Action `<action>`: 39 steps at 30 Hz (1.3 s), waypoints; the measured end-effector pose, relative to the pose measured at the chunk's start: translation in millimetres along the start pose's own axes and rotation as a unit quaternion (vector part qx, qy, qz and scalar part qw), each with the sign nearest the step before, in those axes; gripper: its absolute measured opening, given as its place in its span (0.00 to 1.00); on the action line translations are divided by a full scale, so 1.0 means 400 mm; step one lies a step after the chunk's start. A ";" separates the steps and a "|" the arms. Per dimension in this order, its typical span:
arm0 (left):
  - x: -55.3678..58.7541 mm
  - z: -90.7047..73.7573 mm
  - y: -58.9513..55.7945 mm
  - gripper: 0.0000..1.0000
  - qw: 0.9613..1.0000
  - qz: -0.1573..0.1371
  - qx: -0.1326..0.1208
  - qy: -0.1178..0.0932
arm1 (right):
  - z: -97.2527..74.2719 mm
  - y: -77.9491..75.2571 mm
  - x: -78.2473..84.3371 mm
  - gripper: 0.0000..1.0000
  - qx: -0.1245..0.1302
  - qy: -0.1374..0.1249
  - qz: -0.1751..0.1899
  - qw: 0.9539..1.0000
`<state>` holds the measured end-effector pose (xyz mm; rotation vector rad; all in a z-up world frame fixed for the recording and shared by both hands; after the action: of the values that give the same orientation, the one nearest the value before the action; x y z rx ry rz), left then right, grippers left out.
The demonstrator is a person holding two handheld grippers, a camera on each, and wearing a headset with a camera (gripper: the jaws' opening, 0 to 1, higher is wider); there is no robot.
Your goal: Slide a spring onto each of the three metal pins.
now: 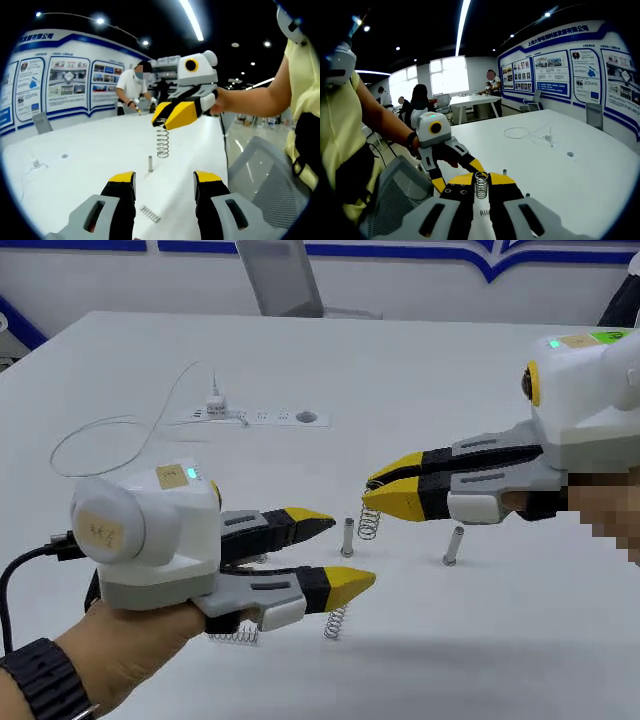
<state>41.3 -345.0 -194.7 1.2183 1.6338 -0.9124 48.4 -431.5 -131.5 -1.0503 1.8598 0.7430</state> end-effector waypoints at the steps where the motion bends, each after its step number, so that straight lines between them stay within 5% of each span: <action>1: 0.006 -0.004 0.001 0.49 1.000 0.001 -0.001 0.002 | -0.004 -0.005 0.001 0.11 0.003 0.000 0.001 1.000; 14: 0.093 -0.072 0.032 0.61 0.999 -0.013 -0.042 0.028 | -0.074 -0.102 0.046 0.11 0.070 0.002 0.022 0.997; 29: 0.103 -0.107 0.064 0.63 0.997 -0.033 -0.072 0.020 | -0.119 -0.243 0.182 0.11 0.188 0.027 0.060 0.980; 39: 0.107 -0.106 0.064 0.63 0.996 -0.037 -0.073 0.023 | -0.103 -0.298 0.253 0.11 0.219 0.033 0.084 0.972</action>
<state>51.0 -286.2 -221.7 1.0912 1.7610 -0.7996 108.7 -558.4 -211.9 -0.6466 2.0647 0.3651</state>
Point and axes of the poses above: the centre of the closed fingertips' face, and the gripper's own axes: z roughly forward along the fingers, y roughly to its left, x roughly out of its underside, the point moved 4 cm from there along -z, roughly backward along the fingers, and after that the axes turned 7 degrees about y, right-handed, at the moved point
